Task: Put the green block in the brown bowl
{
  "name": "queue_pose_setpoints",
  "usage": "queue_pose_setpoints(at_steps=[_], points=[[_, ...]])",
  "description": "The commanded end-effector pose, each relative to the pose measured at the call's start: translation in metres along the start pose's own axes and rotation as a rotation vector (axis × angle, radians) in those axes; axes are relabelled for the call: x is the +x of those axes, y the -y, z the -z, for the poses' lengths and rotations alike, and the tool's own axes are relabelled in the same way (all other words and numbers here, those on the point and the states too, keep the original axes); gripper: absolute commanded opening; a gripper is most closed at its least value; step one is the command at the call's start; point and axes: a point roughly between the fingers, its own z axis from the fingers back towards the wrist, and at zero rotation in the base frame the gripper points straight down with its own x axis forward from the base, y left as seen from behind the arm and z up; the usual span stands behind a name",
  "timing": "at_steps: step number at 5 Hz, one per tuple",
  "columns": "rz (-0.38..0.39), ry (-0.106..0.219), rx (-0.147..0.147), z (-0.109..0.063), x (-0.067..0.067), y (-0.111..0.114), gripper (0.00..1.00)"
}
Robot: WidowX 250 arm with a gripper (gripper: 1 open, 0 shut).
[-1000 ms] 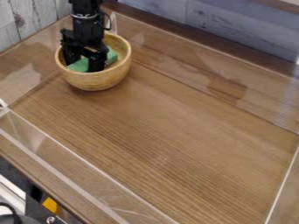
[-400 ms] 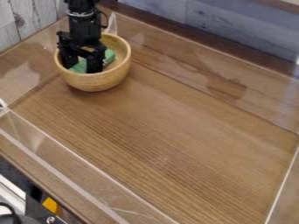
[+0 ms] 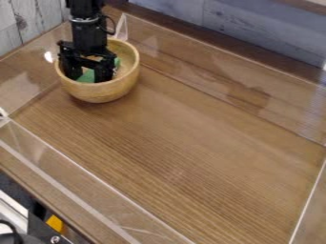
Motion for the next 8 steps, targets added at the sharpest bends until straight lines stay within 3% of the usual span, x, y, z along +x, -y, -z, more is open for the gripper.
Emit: queue_pose_setpoints(at_steps=[1, 3, 5, 8], points=[[-0.055, 0.069, 0.018, -0.021, -0.003, 0.003, 1.00], [-0.069, 0.065, 0.012, -0.033, -0.001, 0.007, 1.00], [-0.103, 0.065, 0.001, -0.027, 0.001, 0.010, 1.00], [-0.102, 0.066, -0.006, -0.052, 0.007, 0.017, 1.00]])
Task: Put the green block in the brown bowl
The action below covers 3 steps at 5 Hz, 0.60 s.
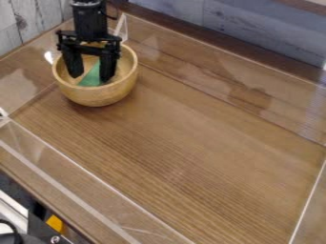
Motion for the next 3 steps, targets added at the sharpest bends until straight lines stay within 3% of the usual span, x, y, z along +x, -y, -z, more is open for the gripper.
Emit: queue_pose_setpoints(at_steps=[1, 3], points=[[-0.019, 0.095, 0.019, -0.039, 0.002, 0.007, 1.00], [-0.059, 0.102, 0.007, -0.054, -0.011, 0.001, 1.00]])
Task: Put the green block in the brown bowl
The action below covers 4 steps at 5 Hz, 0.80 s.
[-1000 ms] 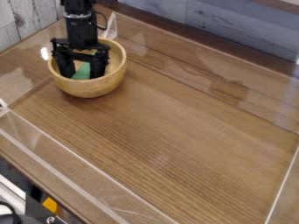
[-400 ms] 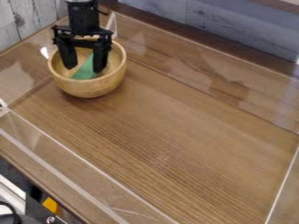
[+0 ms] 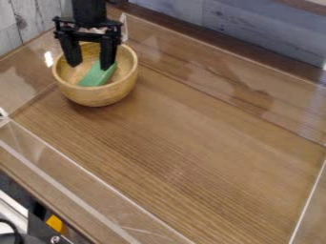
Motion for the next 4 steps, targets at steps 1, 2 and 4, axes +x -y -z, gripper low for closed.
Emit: queue_pose_setpoints(at_steps=[1, 2, 4], points=[[-0.019, 0.093, 0.013, -0.030, 0.003, 0.001, 1.00], [-0.031, 0.090, 0.011, -0.029, 0.008, 0.005, 1.00], [0.012, 0.083, 0.013, -0.026, 0.003, 0.013, 1.00]])
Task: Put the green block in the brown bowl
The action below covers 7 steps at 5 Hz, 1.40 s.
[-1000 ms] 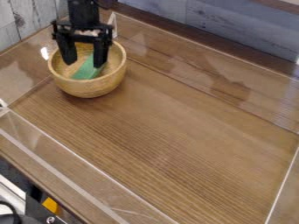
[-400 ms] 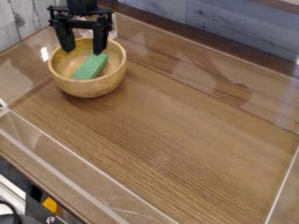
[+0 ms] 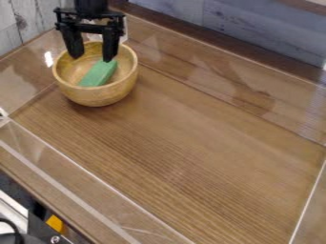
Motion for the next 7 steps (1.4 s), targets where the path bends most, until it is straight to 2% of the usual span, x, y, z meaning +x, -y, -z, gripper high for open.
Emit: queue_pose_setpoints(at_steps=[1, 2, 3, 4, 6, 7], points=[[0.035, 0.049, 0.011, -0.022, -0.007, 0.003, 1.00], [0.068, 0.047, 0.011, -0.026, -0.012, 0.003, 0.00], [0.065, 0.045, 0.009, -0.031, -0.015, 0.009, 1.00], [0.062, 0.044, 0.006, -0.036, -0.019, 0.016, 1.00], [0.097, 0.048, -0.003, -0.027, -0.029, 0.031, 1.00], [0.125, 0.049, -0.007, -0.020, -0.032, 0.031, 1.00]])
